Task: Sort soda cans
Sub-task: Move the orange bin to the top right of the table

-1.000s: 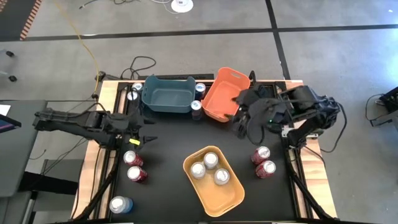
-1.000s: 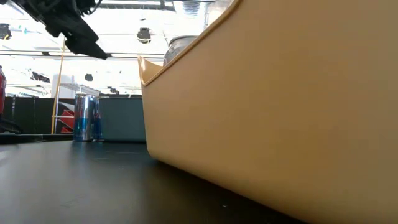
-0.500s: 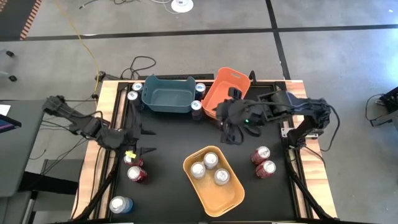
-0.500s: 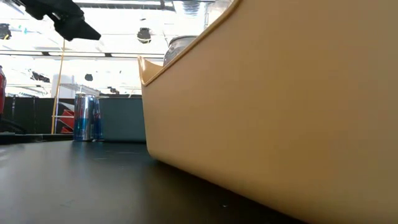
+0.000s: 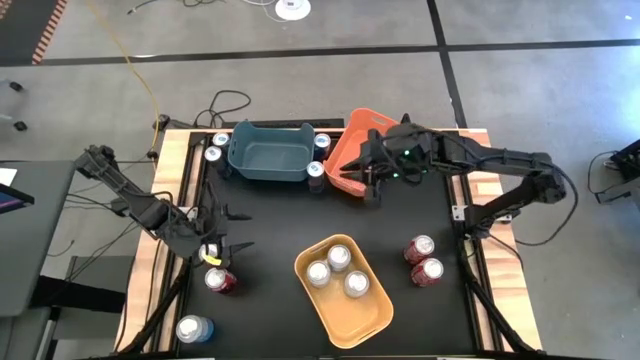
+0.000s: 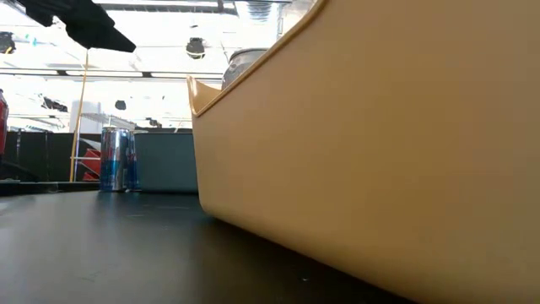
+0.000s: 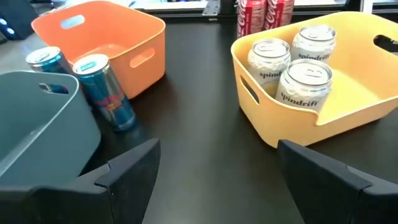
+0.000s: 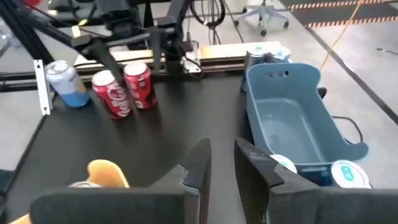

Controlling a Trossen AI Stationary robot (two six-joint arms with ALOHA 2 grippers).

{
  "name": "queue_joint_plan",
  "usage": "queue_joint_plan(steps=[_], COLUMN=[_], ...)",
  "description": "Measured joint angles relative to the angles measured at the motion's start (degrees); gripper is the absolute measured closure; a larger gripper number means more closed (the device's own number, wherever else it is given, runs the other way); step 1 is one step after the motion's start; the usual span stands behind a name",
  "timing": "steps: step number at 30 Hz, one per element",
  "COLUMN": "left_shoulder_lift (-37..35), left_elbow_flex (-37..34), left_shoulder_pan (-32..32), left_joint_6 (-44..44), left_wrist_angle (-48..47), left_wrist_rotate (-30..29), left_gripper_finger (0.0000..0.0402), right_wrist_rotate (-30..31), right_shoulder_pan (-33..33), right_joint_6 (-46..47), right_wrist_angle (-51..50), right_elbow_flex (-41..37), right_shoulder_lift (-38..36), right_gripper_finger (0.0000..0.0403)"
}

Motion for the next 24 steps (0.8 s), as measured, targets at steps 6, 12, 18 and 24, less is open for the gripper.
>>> queue_joint_plan(steps=[6, 12, 18, 24], left_shoulder_lift=[2.4, 4.3, 4.1, 4.2], left_elbow_flex=[0.0, 0.0, 0.0, 0.0], left_shoulder_pan=[0.9, 3.2, 6.6, 8.3], left_joint_6=[-0.2, 0.4, 0.4, 0.4], left_wrist_angle=[-0.1, 0.0, 0.6, 0.3], left_wrist_rotate=[-1.9, -5.2, -6.3, -6.2], left_gripper_finger=[0.0086, 0.0086, 0.0086, 0.0086], right_wrist_rotate=[0.4, -4.2, -8.2, -8.2], right_shoulder_pan=[-7.5, -13.2, -10.6, -9.0], right_joint_6=[1.4, 2.8, -4.5, -11.4], right_wrist_angle=[7.0, 6.5, 4.3, 2.7], right_elbow_flex=[-15.3, -25.6, -26.9, -26.8], right_shoulder_lift=[-6.3, -4.6, -4.0, -2.9], right_gripper_finger=[0.0327, 0.0328, 0.0328, 0.0292])
